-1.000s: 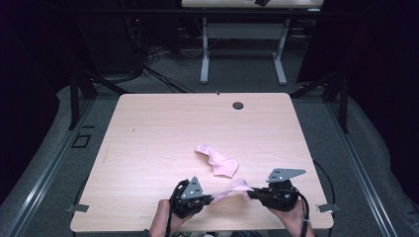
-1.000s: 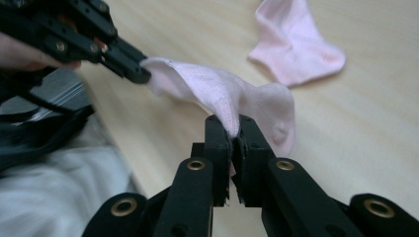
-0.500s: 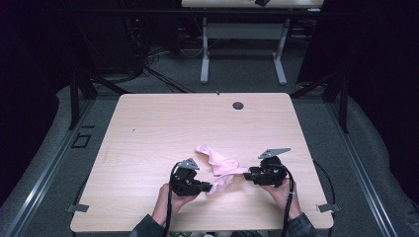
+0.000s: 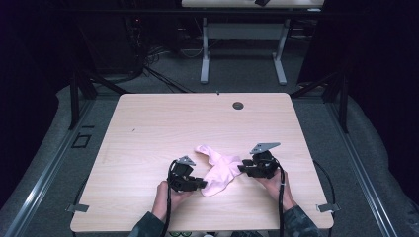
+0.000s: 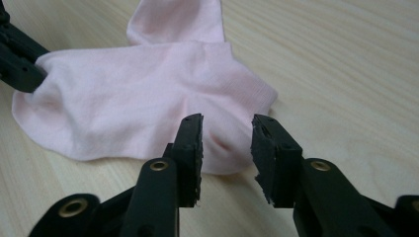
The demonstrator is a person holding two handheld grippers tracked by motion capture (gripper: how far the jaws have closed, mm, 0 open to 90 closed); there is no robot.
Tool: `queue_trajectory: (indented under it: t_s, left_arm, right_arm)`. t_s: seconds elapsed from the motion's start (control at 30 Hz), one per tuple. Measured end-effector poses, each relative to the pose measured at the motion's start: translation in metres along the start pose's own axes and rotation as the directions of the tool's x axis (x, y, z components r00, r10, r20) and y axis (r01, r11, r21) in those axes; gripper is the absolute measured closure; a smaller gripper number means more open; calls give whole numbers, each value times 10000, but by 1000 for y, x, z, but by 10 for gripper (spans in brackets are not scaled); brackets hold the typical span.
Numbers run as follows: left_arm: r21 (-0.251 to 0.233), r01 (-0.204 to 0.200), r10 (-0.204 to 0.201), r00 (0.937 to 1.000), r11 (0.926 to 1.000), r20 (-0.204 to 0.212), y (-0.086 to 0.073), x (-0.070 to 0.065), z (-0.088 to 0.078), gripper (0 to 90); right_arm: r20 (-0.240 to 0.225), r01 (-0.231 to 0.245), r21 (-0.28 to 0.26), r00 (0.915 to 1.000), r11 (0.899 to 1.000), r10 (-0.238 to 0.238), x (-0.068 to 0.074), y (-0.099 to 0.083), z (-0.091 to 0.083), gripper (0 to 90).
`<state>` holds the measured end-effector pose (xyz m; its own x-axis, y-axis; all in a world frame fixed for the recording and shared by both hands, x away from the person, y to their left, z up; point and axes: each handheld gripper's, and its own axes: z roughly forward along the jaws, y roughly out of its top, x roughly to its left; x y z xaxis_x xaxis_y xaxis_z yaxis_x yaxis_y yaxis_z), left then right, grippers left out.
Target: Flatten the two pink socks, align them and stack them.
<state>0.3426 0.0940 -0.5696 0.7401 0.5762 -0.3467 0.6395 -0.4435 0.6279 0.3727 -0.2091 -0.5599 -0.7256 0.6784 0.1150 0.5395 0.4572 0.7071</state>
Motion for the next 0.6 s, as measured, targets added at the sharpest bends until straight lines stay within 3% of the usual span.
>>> queue_trajectory:
  t_s: [0.03, 0.17, 0.27, 0.33, 0.4, 0.43, 0.57, 0.6]
  left_arm:
    - [-19, 74, -74, 10000, 10000, 0, -1, 0, 0, 775]
    - [-29, 235, -235, 9997, 9997, -35, -3, 1, -1, 730]
    - [0, 247, -247, 9997, 9997, -72, -6, -1, -1, 706]
    - [27, 269, -269, 9996, 9996, -79, -7, -1, 0, 712]
    - [21, 288, -287, 9995, 9996, -163, -7, -1, 0, 740]
    - [30, 243, -243, 9995, 9997, -192, -7, -1, 0, 740]
    - [51, 41, -39, 9995, 10000, -326, -7, -3, 1, 843]
    - [71, 19, -17, 9995, 10000, -306, -7, -3, 1, 843]
  right_arm:
    - [-86, -26, -79, 10000, 10000, 25, -5, 5, 0, 579]
    - [-334, 135, -81, 9993, 9999, -138, -15, 20, 2, 538]
    - [-799, 76, 290, 9968, 9996, -53, -25, 34, 15, 478]
    - [-872, 120, 554, 9962, 9984, -71, -28, 37, 20, 479]
    - [-929, 218, 1120, 9956, 9935, -114, -29, 39, 33, 577]
    - [-929, 218, 1120, 9956, 9935, -114, -29, 39, 33, 577]
    - [-1001, 586, 1287, 9939, 9899, -458, -23, 36, 39, 816]
    - [-1001, 586, 1287, 9939, 9899, -458, -23, 36, 39, 816]
